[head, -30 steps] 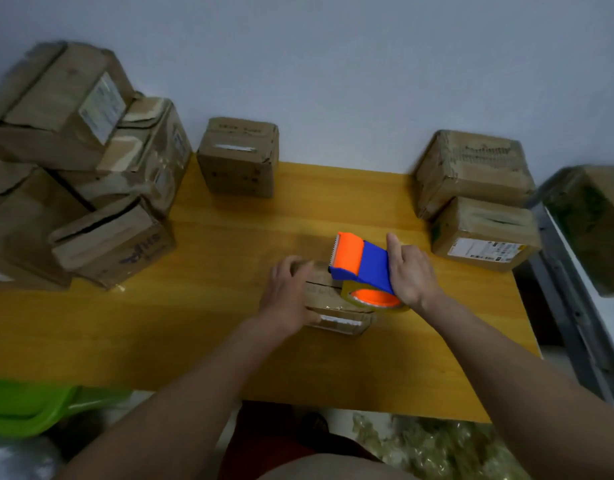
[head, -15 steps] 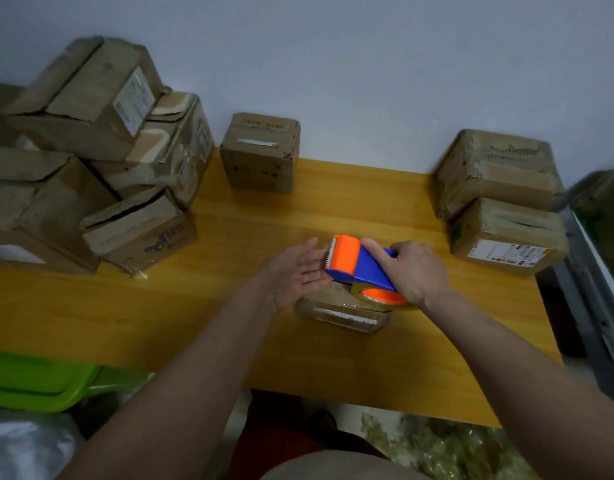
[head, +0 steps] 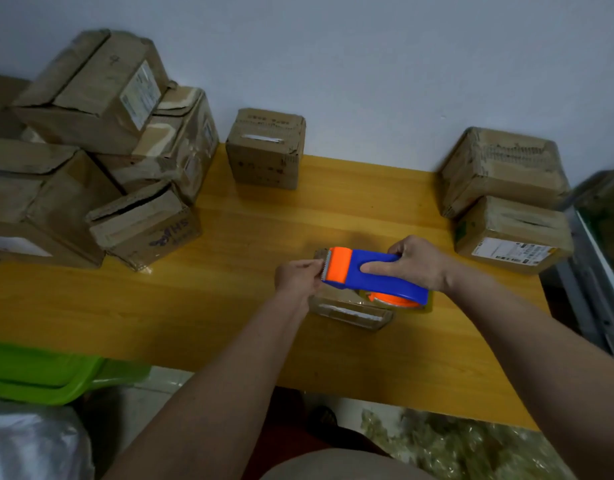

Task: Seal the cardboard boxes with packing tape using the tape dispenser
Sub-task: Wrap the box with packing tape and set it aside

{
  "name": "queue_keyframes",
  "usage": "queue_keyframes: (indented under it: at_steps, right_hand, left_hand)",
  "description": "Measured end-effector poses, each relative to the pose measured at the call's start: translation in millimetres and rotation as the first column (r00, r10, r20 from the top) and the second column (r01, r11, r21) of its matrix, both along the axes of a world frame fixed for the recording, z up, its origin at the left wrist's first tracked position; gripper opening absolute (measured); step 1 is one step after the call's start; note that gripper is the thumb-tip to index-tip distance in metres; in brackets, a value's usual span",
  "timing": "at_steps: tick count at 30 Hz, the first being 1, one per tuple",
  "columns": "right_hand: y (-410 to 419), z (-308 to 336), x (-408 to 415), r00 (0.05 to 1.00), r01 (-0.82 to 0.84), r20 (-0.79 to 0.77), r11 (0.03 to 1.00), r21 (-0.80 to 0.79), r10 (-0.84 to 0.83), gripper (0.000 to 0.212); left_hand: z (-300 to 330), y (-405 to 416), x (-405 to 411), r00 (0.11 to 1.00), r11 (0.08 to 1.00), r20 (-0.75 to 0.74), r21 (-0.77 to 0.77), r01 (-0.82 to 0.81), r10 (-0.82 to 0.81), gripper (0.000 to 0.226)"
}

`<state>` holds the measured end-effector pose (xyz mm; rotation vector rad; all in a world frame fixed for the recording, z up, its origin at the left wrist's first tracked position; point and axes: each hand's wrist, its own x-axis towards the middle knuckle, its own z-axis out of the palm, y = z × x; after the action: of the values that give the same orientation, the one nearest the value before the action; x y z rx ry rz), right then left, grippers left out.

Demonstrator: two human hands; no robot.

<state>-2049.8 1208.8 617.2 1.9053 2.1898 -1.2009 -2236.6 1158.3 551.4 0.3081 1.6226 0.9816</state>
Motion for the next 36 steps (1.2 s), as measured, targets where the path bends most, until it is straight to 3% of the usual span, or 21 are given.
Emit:
queue_keyframes:
  at_steps: [6,10,13,20,27,36]
  right_hand:
    - [0.3,6.8,7.5,0.994,-0.079,0.081,0.997,0.026,0.076,0.070]
    - [3.1,10.3,11.1,0.984,-0.081,0.165,0.996,0.045,0.073,0.072]
    - [4.2,7.9,7.5,0.981,-0.047,0.191,0.997,0.053,0.036,0.072]
    - [8.8,5.6,-12.4,0.938,-0.083,0.343,0.993,0.087,0.048,0.068]
    - [11.9,1.3,-18.4,0.922,-0.064,0.385,0.995,0.070,0.032,0.064]
    - [14.5,-0.5,-27.0,0.901,-0.039,0.432,0.999,0.025,0.024,0.064]
  left_hand:
    - [-9.3,-1.8,-21.6,0.986,0.988,-0.073,0.005,-0.152,0.152,0.008]
    - [-8.4,-0.7,-26.5,0.989,0.992,-0.087,0.044,-0.115,0.119,0.006]
    - [-7.9,1.1,-24.7,0.977,0.986,-0.143,0.084,-0.144,0.155,0.020]
    - [-14.5,6.9,-24.2,0.962,0.982,-0.200,0.059,-0.178,0.187,0.025]
    - [-20.3,10.1,-22.4,0.971,0.984,-0.162,0.030,-0.176,0.179,0.014]
    - [-39.0,6.9,-18.5,0.955,0.998,-0.291,-0.011,-0.057,0.051,0.011]
